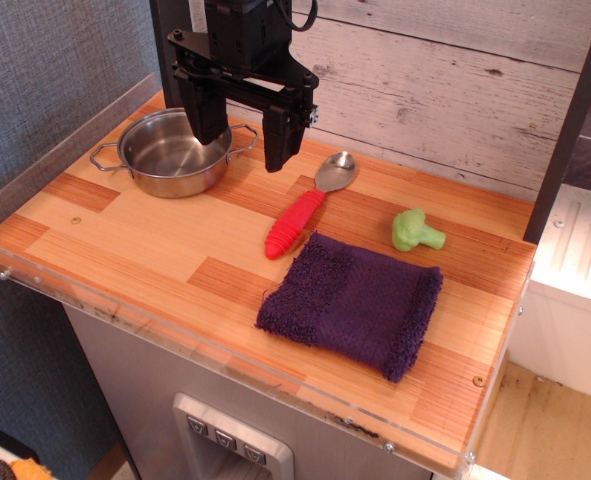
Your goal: Put the spoon on the purple towel.
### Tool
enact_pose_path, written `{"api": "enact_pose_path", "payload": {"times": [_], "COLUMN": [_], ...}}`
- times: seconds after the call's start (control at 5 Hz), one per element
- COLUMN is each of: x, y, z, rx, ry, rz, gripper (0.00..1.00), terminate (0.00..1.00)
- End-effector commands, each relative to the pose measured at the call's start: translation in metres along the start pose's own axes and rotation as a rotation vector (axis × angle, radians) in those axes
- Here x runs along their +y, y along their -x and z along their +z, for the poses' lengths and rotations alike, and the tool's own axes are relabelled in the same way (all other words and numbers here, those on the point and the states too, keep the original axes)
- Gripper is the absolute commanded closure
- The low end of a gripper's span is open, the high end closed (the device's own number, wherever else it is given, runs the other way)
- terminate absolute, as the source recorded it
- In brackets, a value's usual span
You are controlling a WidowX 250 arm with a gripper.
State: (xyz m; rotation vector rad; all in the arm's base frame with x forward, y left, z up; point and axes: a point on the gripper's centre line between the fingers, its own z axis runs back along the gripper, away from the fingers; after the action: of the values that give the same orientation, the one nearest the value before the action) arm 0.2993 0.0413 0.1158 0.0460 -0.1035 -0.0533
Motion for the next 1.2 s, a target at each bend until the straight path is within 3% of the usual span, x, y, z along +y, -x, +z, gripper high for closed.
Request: {"api": "enact_pose_path", "payload": {"times": [0.0, 0.4, 0.8, 1.0], "x": [0.0, 0.005, 0.0, -0.004], "y": [0.0, -0.026, -0.052, -0.056], "z": [0.0, -0.028, -0.078, -0.092], "rx": [0.0, -0.02, 0.006, 0.015], "ry": [0.0, -0.056, -0.104, -0.083], "rz": [0.0, 0.16, 0.174, 0.177], "gripper": [0.0, 0.0, 0.0, 0.0], "terminate": [0.0, 0.0, 0.0, 0.0]}}
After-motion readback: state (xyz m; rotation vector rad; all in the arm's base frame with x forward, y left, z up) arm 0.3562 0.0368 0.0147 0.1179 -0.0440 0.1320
